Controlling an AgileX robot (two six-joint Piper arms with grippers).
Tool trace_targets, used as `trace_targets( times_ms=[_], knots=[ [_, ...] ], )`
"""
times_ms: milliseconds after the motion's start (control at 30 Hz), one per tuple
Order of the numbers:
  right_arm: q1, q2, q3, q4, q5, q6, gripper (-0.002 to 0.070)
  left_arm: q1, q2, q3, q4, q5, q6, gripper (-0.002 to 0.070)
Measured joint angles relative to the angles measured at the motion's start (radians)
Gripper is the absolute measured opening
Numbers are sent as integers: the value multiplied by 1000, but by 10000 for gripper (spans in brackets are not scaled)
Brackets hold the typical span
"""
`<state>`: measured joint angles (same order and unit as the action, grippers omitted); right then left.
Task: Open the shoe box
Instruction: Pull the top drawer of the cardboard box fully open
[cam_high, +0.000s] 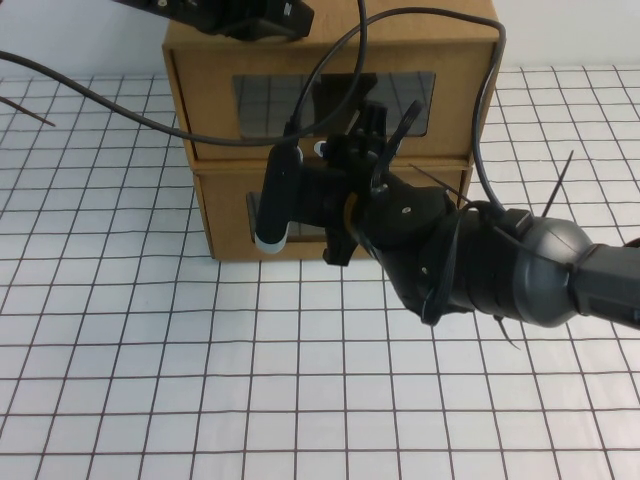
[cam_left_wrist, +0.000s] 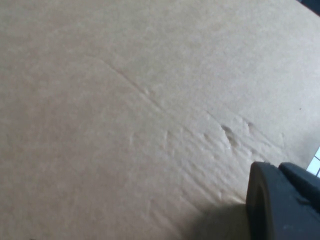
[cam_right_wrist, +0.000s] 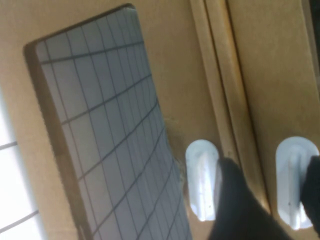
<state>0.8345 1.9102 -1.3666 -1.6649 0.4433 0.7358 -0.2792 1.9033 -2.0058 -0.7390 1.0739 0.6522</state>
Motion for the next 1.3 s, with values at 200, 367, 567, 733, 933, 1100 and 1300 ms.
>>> trace_targets(
  times_ms=[200, 367, 567, 733, 933, 1100, 1300],
  knots=[
    [0, 1, -1, -5, 6, 0, 224, 0, 0, 0, -2, 0, 0, -2],
    [-2, 1, -7, -14, 14, 0, 127, 0, 0, 0, -2, 2, 0, -2],
    [-2, 12, -28, -12, 34, 0, 81, 0, 0, 0, -2, 2, 0, -2],
    [-2, 43, -67, -10, 69, -2, 66, 0, 0, 0, -2, 2, 0, -2],
    [-2, 56, -78, -21, 90, -48, 15, 0, 4, 3, 26, 53, -11, -2],
    [0, 42, -55, -21, 90, -53, 13, 0, 6, 6, 32, 64, -30, -2],
    [18, -37, 33, -5, 91, -53, 8, -2, 6, 6, 26, 88, -43, -3]
  ],
)
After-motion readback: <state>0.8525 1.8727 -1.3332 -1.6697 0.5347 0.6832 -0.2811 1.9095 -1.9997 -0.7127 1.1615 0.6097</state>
